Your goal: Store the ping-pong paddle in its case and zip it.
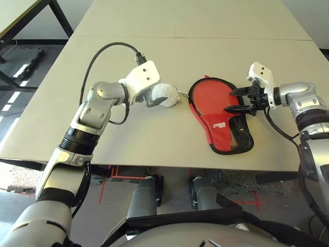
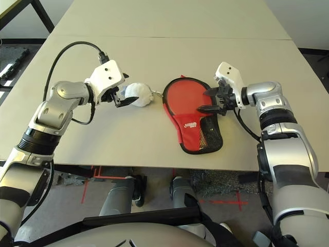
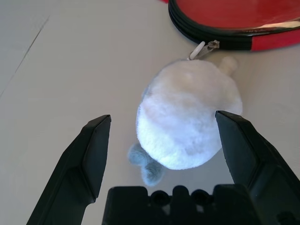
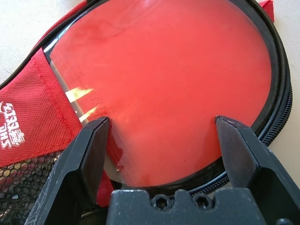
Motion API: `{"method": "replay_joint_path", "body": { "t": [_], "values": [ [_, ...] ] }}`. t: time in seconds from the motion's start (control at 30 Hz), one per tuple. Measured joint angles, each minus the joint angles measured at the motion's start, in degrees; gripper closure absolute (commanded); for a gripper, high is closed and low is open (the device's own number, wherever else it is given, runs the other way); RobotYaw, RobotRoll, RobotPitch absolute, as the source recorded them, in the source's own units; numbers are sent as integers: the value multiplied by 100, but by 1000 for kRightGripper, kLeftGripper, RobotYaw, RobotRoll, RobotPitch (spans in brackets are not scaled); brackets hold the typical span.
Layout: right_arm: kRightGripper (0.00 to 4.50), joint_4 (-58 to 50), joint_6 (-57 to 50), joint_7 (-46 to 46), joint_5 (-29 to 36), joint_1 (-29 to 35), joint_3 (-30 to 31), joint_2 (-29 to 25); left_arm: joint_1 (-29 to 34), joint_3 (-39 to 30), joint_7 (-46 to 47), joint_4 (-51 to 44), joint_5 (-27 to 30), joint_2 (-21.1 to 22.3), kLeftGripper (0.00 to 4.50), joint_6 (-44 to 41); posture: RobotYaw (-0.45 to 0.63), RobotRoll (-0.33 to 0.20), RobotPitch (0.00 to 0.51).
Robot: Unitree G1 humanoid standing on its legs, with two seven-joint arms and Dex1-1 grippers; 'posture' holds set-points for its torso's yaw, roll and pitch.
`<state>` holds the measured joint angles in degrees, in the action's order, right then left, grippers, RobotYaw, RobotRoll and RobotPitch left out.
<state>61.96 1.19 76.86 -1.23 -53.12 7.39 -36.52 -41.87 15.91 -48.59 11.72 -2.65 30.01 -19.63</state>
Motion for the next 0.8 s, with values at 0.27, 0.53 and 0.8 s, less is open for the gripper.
{"method": "replay_joint_path", "body": {
  "t": [0.27, 0.53, 0.8],
  "values": [
    [41, -187, -79, 2, 4, 98, -70, -6, -198, 112, 8, 709, -200, -241, 0, 280, 64, 0, 187],
    [41, -397, -154, 3, 6, 225, -134, -18, -208, 317, -213, 743, -296, -255, 0, 236, 59, 0, 190],
    [0, -459, -191, 3, 5, 238, -141, -18, -133, 400, -413, 720, -332, -235, 912, 24, 61, 0, 193]
  ]
}}
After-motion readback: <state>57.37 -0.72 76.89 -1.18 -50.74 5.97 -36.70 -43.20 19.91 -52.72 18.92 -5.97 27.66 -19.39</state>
